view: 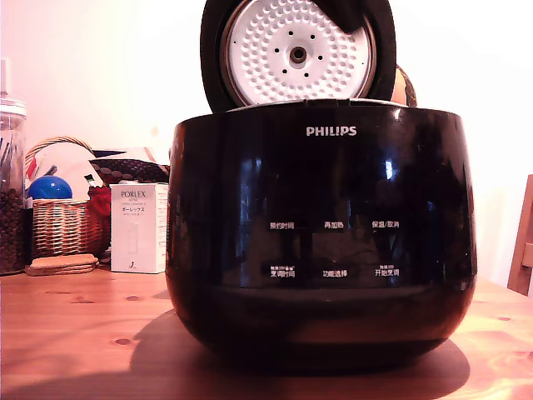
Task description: Place the pot you are holding inside the rice cooker
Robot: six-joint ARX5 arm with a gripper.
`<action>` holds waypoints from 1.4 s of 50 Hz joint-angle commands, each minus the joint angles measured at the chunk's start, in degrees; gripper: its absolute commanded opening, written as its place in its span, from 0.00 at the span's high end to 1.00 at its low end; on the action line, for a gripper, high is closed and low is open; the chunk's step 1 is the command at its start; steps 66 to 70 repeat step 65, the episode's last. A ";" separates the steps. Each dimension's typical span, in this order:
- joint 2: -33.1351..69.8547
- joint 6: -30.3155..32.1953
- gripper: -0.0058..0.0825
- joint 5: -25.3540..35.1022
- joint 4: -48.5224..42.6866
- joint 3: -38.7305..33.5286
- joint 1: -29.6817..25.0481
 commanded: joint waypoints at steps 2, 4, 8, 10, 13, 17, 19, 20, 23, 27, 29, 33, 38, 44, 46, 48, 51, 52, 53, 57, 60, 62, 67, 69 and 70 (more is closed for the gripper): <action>-2.40 -0.24 0.96 -1.27 0.26 0.74 2.80; -3.19 -0.24 0.96 -1.95 0.24 0.74 3.98; -4.92 -0.22 0.96 -2.95 0.24 0.74 6.49; -5.84 -0.22 0.96 -3.34 0.26 0.74 7.80; -7.34 -0.22 0.96 -3.80 0.26 0.74 10.32; -9.01 -0.24 0.96 -4.48 0.26 0.74 13.70; -9.79 -0.24 0.96 -4.68 0.26 0.74 15.52; -10.21 -0.24 0.96 -4.76 0.26 0.74 16.41; -11.10 -0.24 0.96 -5.25 0.28 0.74 19.02; -11.91 -0.24 0.96 -6.32 0.28 0.74 22.34; -12.09 -0.24 0.96 -6.73 0.28 0.74 23.85; -12.15 -0.24 0.96 -7.23 0.28 0.74 26.69; -12.15 -0.22 0.96 -7.19 0.28 0.74 29.64; -12.15 -0.22 0.96 -7.19 0.28 0.74 31.65; -12.15 -0.24 0.96 -7.19 0.28 0.74 32.02; -12.15 -0.24 0.96 -7.19 0.28 0.74 32.35; -12.15 -0.24 0.96 -7.19 0.28 0.74 32.70; -12.15 -0.22 0.96 -7.19 0.28 0.74 32.79; -12.15 -0.22 0.96 -7.19 0.28 0.74 32.85; -12.15 -0.22 0.96 -7.17 0.28 0.74 32.85; -12.15 -0.22 0.96 -7.19 0.28 0.74 32.85; -12.15 -0.22 0.96 -7.19 0.28 0.74 32.85; -12.15 -0.22 0.96 -7.19 0.28 0.74 32.85; -12.15 -0.22 0.96 -7.19 0.28 0.74 32.85; -12.15 -0.22 0.96 -7.19 0.28 0.74 32.85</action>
